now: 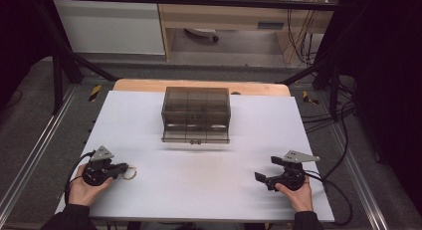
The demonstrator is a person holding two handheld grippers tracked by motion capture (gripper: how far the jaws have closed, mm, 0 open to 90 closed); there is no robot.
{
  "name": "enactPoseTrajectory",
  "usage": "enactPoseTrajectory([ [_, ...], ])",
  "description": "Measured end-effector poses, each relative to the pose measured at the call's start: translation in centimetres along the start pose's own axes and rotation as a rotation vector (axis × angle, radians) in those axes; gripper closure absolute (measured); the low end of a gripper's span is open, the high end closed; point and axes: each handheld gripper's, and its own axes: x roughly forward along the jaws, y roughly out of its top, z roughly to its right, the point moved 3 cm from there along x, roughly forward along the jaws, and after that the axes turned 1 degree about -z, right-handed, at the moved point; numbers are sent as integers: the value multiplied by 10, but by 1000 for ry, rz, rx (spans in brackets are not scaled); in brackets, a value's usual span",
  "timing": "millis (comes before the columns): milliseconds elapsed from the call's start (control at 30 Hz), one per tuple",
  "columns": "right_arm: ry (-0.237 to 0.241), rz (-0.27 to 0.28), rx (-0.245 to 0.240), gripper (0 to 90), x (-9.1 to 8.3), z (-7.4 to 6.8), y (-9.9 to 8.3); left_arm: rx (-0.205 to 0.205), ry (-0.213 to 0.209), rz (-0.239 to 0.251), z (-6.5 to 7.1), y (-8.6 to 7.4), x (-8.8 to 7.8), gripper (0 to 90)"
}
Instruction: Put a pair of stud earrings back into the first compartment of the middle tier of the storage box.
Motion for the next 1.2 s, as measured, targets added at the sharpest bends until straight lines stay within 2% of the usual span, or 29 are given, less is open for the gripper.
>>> enactPoseTrajectory([
  [533,0,-5,-1,7,0,0,0,-2,-9,30,2,4,-7,849],
  [1200,-4,-8,-3,7,0,0,0,12,-30,47,17,18,-10,849],
])
